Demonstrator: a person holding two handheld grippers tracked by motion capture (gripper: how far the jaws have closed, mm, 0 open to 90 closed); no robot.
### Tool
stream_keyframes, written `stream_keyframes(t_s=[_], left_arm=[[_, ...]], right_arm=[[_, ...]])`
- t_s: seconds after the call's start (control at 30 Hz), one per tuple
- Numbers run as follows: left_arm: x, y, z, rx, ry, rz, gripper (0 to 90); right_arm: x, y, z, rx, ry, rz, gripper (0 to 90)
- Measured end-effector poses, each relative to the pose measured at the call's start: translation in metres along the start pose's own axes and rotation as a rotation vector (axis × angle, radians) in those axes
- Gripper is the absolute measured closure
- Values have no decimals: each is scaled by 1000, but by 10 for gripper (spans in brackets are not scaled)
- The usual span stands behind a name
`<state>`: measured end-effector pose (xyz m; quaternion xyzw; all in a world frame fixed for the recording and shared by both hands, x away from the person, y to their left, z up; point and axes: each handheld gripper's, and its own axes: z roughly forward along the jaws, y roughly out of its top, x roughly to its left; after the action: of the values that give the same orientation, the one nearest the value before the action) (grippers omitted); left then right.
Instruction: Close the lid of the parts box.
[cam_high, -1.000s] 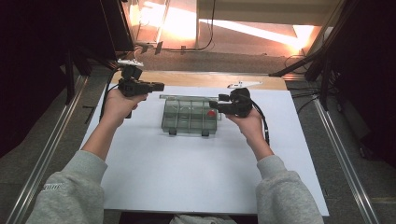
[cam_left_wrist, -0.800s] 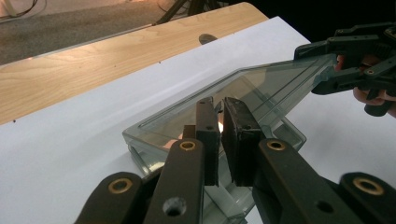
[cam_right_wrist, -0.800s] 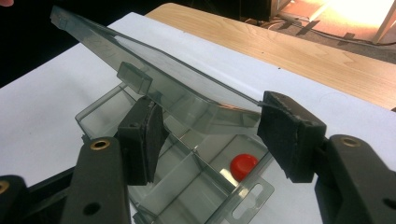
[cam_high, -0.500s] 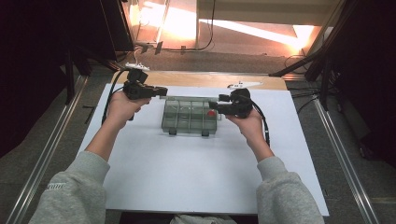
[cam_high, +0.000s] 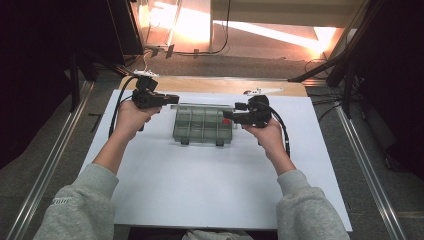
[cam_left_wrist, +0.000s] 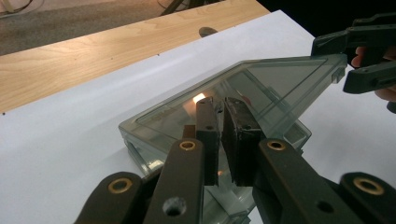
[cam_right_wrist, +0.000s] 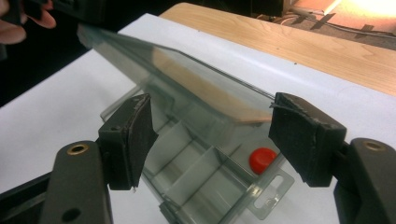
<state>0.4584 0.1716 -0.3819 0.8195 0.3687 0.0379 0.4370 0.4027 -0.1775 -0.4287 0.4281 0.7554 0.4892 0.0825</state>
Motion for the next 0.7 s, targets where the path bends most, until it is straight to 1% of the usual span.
stream_keyframes(t_s=[0.07, 0.2, 0.27, 0.37, 0.4, 0.53, 0.6, 0.7], left_arm=[[0, -1, 0, -2, 0, 3, 846], [-1, -4, -1, -19, -8, -8, 846], [-2, -5, 0, -19, -12, -4, 847], [-4, -8, -1, -27, -12, -1, 846], [-5, -9, -1, -31, -15, 0, 846], [-8, -11, -3, -33, -10, 12, 846], [-9, -13, -4, -35, -9, 20, 846], [-11, -17, -4, -44, -15, 13, 846]], right_arm=[[1, 1, -3, -11, 8, 7, 309], [3, 3, -8, -27, 20, 27, 312], [3, 3, -10, -23, 20, 23, 317], [3, 3, -11, -17, 14, 31, 324], [3, 3, -12, -18, 18, 35, 330], [2, 2, -14, -21, 18, 41, 342], [3, 3, -15, -18, 13, 45, 355], [3, 3, -16, -20, 5, 41, 396]])
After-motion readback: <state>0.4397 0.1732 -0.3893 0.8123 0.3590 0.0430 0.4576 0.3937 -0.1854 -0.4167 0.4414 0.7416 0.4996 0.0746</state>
